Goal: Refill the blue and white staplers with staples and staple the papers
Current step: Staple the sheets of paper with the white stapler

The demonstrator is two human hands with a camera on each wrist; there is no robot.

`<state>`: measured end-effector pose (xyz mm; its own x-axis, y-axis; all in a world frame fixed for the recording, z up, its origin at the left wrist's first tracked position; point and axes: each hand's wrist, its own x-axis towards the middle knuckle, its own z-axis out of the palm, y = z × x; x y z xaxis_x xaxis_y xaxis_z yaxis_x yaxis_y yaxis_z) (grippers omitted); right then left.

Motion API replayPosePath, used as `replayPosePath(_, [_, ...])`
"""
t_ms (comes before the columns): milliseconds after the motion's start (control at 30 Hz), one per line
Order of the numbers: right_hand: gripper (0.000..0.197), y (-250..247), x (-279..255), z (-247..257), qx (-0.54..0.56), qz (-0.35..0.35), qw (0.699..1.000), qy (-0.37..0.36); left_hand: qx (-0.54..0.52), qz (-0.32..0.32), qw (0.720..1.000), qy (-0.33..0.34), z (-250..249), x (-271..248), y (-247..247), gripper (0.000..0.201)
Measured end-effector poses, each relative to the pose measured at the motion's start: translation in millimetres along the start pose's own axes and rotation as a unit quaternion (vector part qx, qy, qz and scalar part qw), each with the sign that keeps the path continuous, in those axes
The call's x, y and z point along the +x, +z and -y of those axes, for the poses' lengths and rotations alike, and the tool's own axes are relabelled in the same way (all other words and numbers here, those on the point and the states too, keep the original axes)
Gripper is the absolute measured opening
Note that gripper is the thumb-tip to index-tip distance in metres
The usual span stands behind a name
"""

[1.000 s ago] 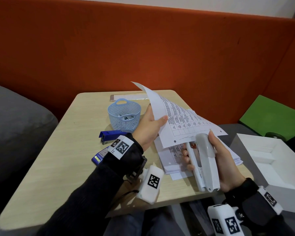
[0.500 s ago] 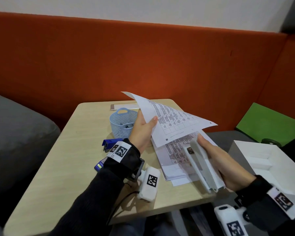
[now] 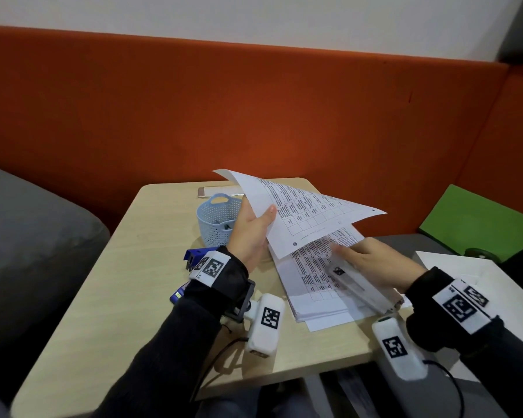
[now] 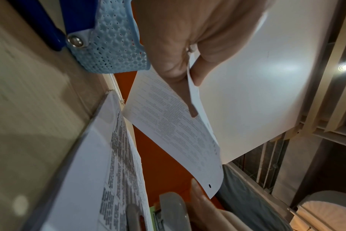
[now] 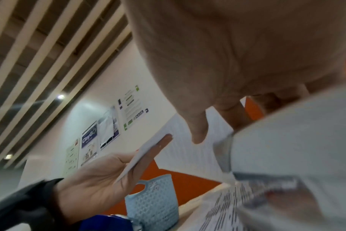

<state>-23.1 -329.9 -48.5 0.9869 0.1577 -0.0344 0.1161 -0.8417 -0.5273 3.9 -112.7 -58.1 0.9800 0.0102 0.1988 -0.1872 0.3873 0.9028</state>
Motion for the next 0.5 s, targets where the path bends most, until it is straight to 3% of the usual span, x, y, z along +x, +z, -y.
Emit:
replayPosePath(167, [0.037,-16.4,-14.6,-3.9,-0.102,-0.135,0.986,-0.002,-0.032,0.008,0.999,-0.007,-1.6,0.3,-0.6,0.041])
replayPosePath(300, [0.036,-21.6,-39.8,7.0,-0.164,-0.309,0.926,-0.141,-0.053,0.013,0.998,-0.016,-2.6,-1.0,1.0,0.041])
replayPosePath(400, [0.029,-18.9,-41.4,18.0,-0.181,-0.31,0.896,-0.263,-0.056,0.016,0.998,-0.021,-2.2,-3.1,3.1,0.041])
replayPosePath(500, [0.042,-15.1,-28.0,17.9,-0.224,-0.274,0.878,-0.324,-0.061,0.019,0.997,-0.043,-3.8,-4.0,4.5,0.041])
